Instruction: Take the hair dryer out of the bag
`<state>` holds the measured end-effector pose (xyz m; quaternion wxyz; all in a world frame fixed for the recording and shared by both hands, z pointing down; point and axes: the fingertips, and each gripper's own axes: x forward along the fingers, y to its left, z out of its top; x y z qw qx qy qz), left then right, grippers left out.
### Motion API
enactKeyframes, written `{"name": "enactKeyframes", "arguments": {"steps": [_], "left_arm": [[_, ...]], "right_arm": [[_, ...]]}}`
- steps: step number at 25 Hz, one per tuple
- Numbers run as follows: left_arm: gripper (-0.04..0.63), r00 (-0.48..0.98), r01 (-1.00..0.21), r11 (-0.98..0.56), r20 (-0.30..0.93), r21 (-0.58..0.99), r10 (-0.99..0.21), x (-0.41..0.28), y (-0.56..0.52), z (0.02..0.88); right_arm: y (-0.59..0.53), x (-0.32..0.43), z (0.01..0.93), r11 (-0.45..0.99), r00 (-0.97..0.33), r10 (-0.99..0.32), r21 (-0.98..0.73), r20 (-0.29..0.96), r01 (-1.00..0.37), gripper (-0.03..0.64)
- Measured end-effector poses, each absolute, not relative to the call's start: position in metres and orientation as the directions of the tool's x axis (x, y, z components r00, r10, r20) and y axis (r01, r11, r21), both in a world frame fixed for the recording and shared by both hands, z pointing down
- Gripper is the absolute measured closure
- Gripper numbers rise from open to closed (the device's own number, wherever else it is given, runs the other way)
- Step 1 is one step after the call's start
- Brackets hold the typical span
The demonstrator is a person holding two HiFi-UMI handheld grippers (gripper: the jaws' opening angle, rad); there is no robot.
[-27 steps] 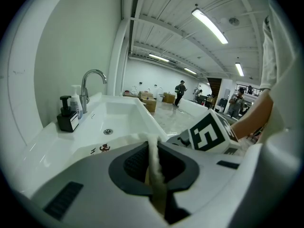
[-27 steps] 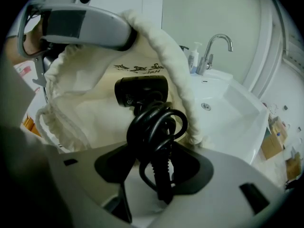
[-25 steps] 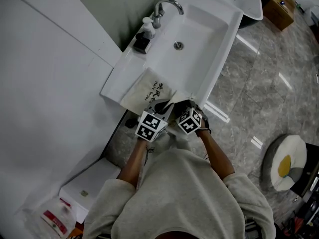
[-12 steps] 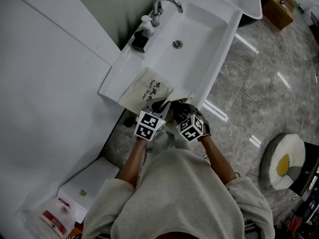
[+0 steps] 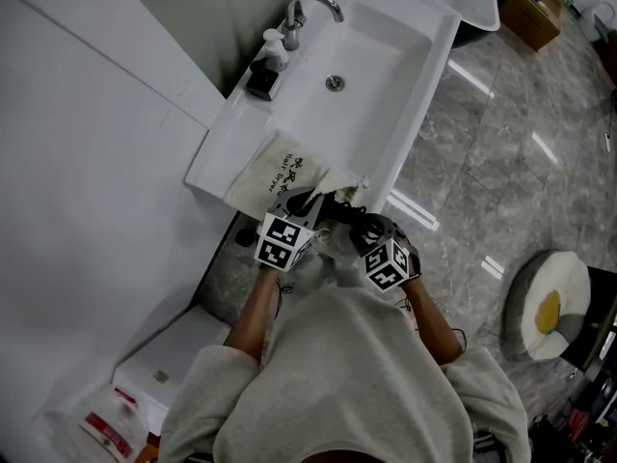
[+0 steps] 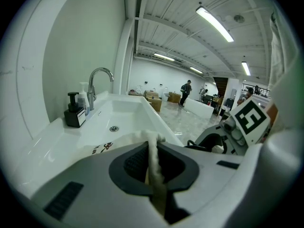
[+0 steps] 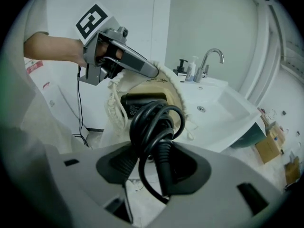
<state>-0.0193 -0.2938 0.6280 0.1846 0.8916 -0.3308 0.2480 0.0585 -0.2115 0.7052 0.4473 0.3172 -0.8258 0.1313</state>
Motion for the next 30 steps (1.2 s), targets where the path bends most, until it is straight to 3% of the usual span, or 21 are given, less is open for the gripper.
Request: {"name": "enactKeyframes", "arguments": {"steps": [16,20,30], "left_arm": [[0.569,0.665,-0.680,-0.713,0.556,0.173,-0.499,-0.017,-0.290,0.626],[0.569,0.666,-0.680,-0.712,0.553,0.173,-0.501,-0.017,-0.290,0.625],[0.569,0.666,-0.683,-0.709,0.549,0.176,-0.505,-0.018,-0.288,0.625]], "right_arm": [[-0.211,0.074,0.722,0.735,-0.386,-0.463,0.102,0.798,-0.670,0.399],[-0.212,0.073,0.720,0.728,-0.400,-0.452,0.070,0.797,-0.682,0.265],[-0.234,0.042,0.683,0.764,-0.464,-0.448,0.058,0.764,-0.642,0.236]]}}
